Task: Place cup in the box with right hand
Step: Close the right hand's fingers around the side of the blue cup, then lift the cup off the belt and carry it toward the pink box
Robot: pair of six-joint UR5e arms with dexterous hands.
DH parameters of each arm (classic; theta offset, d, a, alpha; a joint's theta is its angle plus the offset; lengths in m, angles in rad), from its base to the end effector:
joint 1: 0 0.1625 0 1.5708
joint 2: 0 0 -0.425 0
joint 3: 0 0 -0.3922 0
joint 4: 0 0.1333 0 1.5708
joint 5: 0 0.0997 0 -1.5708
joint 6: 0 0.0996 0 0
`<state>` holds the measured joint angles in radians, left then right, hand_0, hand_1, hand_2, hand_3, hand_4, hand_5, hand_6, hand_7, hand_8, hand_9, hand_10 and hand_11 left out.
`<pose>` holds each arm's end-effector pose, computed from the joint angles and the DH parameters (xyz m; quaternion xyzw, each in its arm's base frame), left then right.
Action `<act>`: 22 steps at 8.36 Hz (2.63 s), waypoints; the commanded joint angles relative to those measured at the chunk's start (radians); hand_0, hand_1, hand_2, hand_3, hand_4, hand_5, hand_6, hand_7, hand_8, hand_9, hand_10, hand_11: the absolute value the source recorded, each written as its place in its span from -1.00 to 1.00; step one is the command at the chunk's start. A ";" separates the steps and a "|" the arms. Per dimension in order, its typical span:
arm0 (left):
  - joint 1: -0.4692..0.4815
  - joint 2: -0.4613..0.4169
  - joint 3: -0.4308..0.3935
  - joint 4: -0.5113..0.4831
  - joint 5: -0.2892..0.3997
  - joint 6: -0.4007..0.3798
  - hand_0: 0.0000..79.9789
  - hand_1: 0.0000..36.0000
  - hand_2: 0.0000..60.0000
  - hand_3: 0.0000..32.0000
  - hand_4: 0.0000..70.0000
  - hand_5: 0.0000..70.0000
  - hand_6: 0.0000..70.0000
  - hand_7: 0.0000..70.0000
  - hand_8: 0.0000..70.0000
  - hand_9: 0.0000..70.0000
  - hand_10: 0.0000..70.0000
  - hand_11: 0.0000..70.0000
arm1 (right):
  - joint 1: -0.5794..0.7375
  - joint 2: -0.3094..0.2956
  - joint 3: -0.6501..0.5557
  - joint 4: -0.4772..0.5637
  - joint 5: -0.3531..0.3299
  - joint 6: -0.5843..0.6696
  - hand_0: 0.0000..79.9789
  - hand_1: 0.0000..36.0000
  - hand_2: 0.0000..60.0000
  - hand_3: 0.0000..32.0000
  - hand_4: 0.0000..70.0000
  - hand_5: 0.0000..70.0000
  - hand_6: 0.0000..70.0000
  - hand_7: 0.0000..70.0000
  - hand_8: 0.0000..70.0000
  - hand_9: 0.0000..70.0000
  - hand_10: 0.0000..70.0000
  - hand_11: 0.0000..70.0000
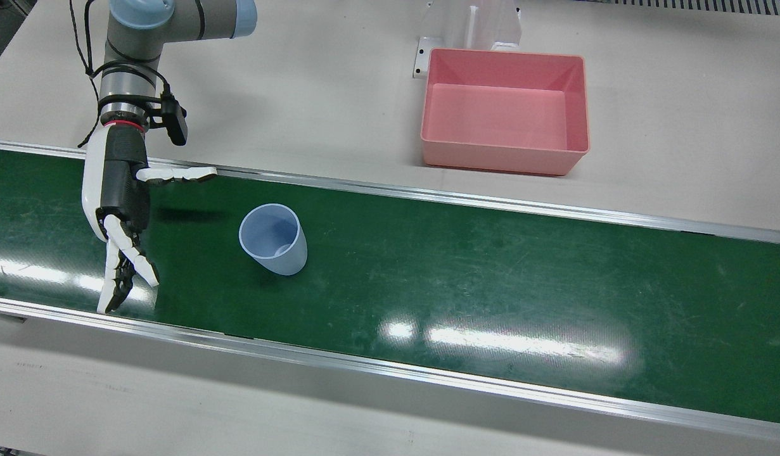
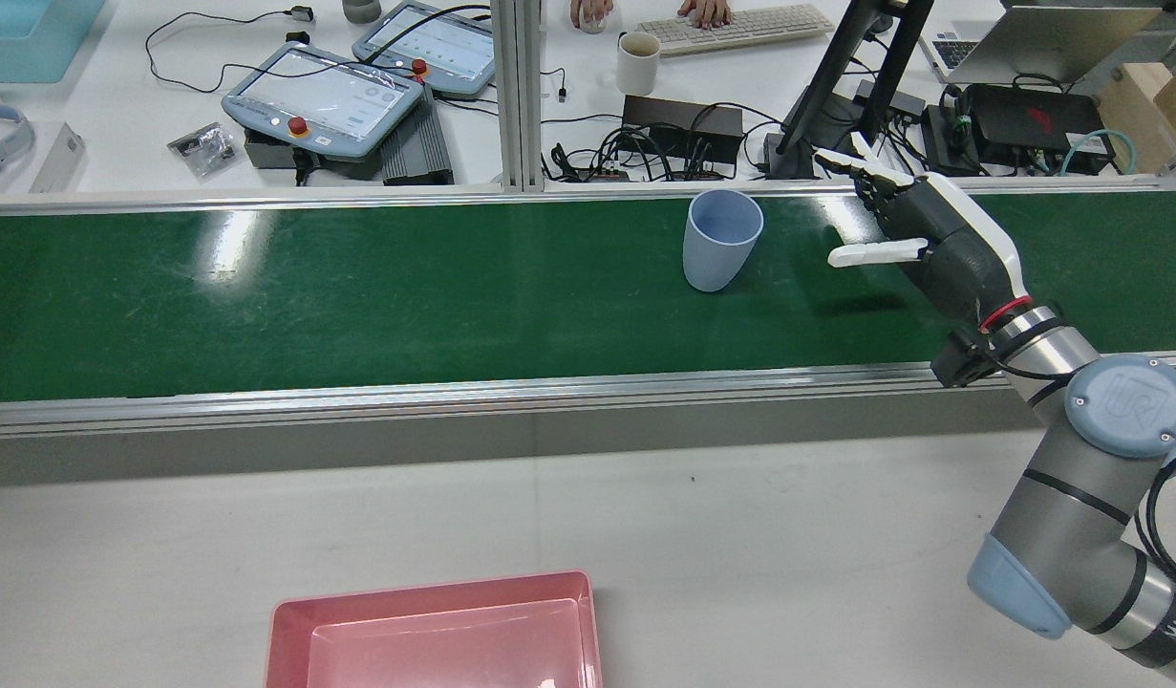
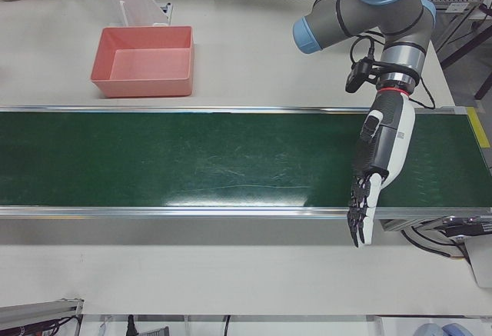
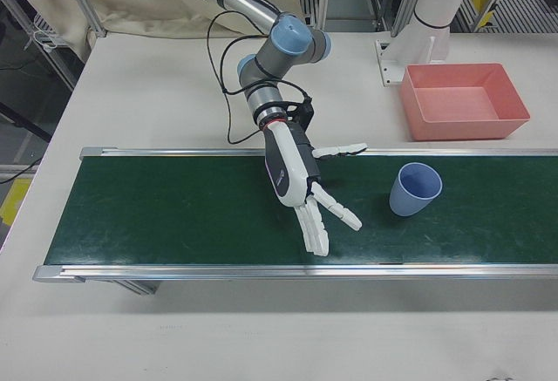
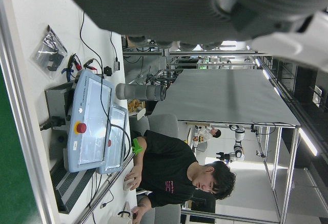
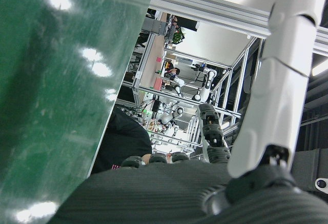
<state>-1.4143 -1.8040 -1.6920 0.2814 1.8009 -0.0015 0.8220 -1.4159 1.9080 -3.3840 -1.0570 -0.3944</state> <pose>-0.0204 -0.5803 0.5322 -0.1353 0.7192 -0.6678 0.1362 -0.2204 -0.5049 0.4723 0.0188 -0.7793 0.6076 0.1523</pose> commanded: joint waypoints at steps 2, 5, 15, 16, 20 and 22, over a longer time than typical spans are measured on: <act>0.000 0.000 0.000 -0.001 0.000 0.000 -1.00 -1.00 -1.00 -1.00 -1.00 -1.00 -1.00 -1.00 -1.00 -1.00 -1.00 -1.00 | -0.014 0.014 -0.030 0.000 0.002 0.000 0.32 0.08 -0.85 -1.00 -0.96 -0.85 -0.97 -1.00 -1.00 -1.00 -1.00 -1.00; 0.000 0.000 0.000 0.001 0.000 0.000 -1.00 -1.00 -1.00 -1.00 -1.00 -1.00 -1.00 -1.00 -1.00 -1.00 -1.00 -1.00 | -0.023 0.023 -0.033 0.000 0.002 -0.001 0.31 0.07 -0.85 -1.00 -0.99 -0.85 -0.98 -1.00 -1.00 -1.00 -1.00 -1.00; 0.000 0.000 0.000 0.001 0.000 0.000 -1.00 -1.00 -1.00 -1.00 -1.00 -1.00 -1.00 -1.00 -1.00 -1.00 -1.00 -1.00 | -0.046 0.049 -0.023 -0.043 0.014 0.003 0.29 0.32 0.72 -1.00 0.69 -0.79 -0.51 0.88 -0.09 0.50 -0.73 -0.58; 0.000 0.000 0.000 0.001 0.000 0.000 -1.00 -1.00 -1.00 -1.00 -1.00 -1.00 -1.00 -1.00 -1.00 -1.00 -1.00 -1.00 | -0.044 0.052 0.005 -0.043 0.015 0.006 0.33 0.35 1.00 -1.00 1.00 -0.73 -0.31 1.00 0.37 1.00 -0.38 -0.08; 0.000 0.000 -0.002 0.001 0.000 0.000 -1.00 -1.00 -1.00 -1.00 -1.00 -1.00 -1.00 -1.00 -1.00 -1.00 -1.00 -1.00 | -0.122 0.107 0.283 -0.076 0.048 -0.107 0.71 0.65 0.96 -1.00 1.00 -0.62 -0.20 1.00 0.70 1.00 -0.19 0.19; 0.000 0.000 -0.002 0.001 0.000 0.000 -1.00 -1.00 -1.00 -1.00 -1.00 -1.00 -1.00 -1.00 -1.00 -1.00 -1.00 -1.00 | -0.331 0.146 0.392 -0.094 0.121 -0.211 0.59 0.56 1.00 -1.00 1.00 -0.65 -0.21 1.00 0.67 1.00 -0.25 0.10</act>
<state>-1.4144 -1.8040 -1.6934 0.2822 1.8009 -0.0015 0.7001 -1.3093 2.1693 -3.4560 -1.0043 -0.4927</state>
